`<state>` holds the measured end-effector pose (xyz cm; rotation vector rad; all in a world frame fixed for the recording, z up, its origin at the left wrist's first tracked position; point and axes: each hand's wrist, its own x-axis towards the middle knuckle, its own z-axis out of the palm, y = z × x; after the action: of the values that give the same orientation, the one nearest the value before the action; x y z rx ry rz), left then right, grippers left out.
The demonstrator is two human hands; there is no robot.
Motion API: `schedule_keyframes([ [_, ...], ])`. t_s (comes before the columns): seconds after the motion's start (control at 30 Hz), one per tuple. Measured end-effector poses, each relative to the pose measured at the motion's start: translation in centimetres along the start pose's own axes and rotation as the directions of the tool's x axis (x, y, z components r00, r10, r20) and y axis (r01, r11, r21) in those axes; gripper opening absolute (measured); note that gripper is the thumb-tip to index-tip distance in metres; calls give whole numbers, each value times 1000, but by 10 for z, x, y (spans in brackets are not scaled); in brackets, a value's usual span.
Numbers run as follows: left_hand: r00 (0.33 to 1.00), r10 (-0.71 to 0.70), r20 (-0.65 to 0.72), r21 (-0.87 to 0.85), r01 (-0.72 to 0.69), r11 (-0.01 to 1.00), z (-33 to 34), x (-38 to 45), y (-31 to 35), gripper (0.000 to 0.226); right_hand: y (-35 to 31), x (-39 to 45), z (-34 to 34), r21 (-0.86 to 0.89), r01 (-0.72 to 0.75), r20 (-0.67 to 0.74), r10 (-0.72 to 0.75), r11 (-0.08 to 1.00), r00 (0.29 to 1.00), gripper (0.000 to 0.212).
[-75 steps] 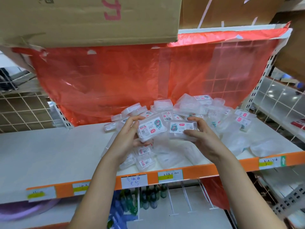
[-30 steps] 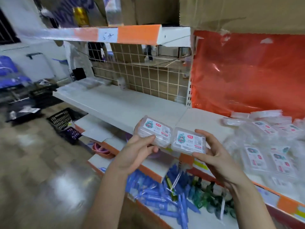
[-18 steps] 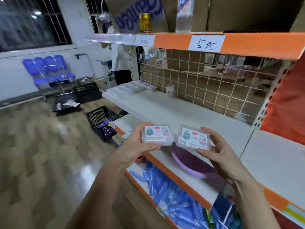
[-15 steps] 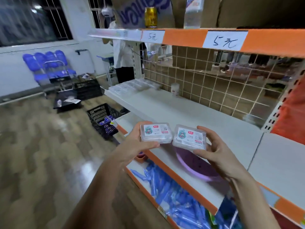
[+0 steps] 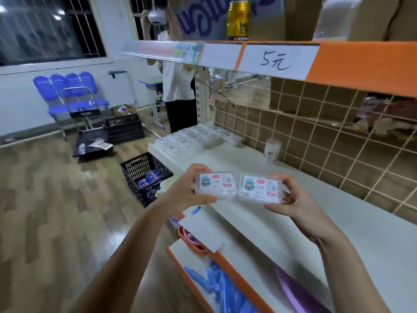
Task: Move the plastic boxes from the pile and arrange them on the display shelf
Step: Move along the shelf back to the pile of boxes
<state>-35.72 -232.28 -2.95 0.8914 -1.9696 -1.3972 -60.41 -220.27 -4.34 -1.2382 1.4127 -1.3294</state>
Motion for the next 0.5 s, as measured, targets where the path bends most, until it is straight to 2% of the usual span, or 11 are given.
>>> schedule_keyframes([
  [0.17,1000,17,-10,72,-16,997,-34,73,-17,52,0,71,3,-92,-13,-41,10,996,999,59],
  [0.3,999,38,-3,228,-37,973,-55,127,-40,55,12,112,5,-155,-84,-104,68,984,992,62],
  [0.4,997,51,59,337,-68,939,-70,170,-55,63,20,142,9,-182,-136,-164,107,974,981,58],
  [0.5,985,72,157,354,-124,927,-85,214,-69,66,27,168,15,-195,-179,-232,133,964,964,56],
])
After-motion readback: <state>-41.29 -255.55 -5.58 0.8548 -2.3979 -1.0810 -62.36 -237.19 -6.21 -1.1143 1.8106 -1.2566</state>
